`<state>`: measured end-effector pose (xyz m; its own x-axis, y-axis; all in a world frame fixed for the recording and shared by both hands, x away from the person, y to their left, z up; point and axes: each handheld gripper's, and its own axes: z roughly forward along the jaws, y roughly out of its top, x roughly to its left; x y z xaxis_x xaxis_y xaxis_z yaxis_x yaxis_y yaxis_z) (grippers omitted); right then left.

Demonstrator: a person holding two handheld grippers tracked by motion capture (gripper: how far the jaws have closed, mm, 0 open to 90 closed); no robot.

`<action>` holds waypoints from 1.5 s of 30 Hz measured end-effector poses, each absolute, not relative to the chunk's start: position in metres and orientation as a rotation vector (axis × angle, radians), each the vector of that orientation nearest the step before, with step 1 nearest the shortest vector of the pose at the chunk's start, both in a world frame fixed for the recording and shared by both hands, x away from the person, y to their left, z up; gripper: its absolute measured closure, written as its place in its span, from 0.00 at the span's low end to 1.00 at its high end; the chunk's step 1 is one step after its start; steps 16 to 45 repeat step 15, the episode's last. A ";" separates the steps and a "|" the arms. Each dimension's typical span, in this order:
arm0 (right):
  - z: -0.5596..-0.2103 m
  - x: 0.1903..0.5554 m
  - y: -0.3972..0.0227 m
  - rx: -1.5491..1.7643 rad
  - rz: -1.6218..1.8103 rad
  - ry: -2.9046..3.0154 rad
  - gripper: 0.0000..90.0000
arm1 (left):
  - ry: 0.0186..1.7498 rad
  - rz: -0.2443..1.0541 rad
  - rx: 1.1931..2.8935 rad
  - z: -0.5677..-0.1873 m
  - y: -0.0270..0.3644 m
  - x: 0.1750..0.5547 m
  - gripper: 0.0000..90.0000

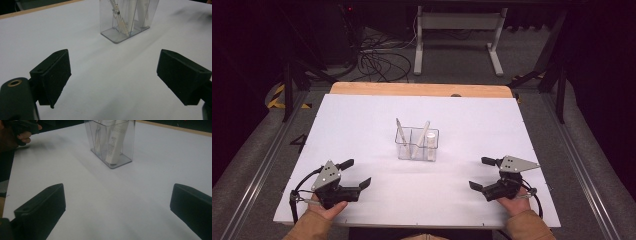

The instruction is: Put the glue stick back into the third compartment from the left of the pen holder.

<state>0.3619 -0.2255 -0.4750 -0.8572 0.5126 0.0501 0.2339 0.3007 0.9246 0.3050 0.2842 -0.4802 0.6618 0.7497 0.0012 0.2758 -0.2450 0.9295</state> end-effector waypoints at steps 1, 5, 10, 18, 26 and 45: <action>-0.475 0.362 -0.225 0.684 1.584 2.315 0.00 | 0.818 0.557 1.815 -0.480 0.284 0.305 0.14; -0.475 0.362 -0.226 0.680 1.578 2.315 0.00 | 0.846 0.535 1.784 -0.479 0.286 0.306 0.14; -0.475 0.362 -0.225 0.680 1.577 2.317 0.00 | 0.862 0.537 1.777 -0.479 0.287 0.306 0.14; -0.475 0.362 -0.225 0.682 1.575 2.317 0.00 | 0.855 0.563 1.784 -0.479 0.286 0.306 0.14; -0.475 0.362 -0.225 0.682 1.575 2.317 0.00 | 0.855 0.563 1.784 -0.479 0.286 0.306 0.14; -0.475 0.362 -0.225 0.682 1.575 2.317 0.00 | 0.855 0.563 1.784 -0.479 0.286 0.306 0.14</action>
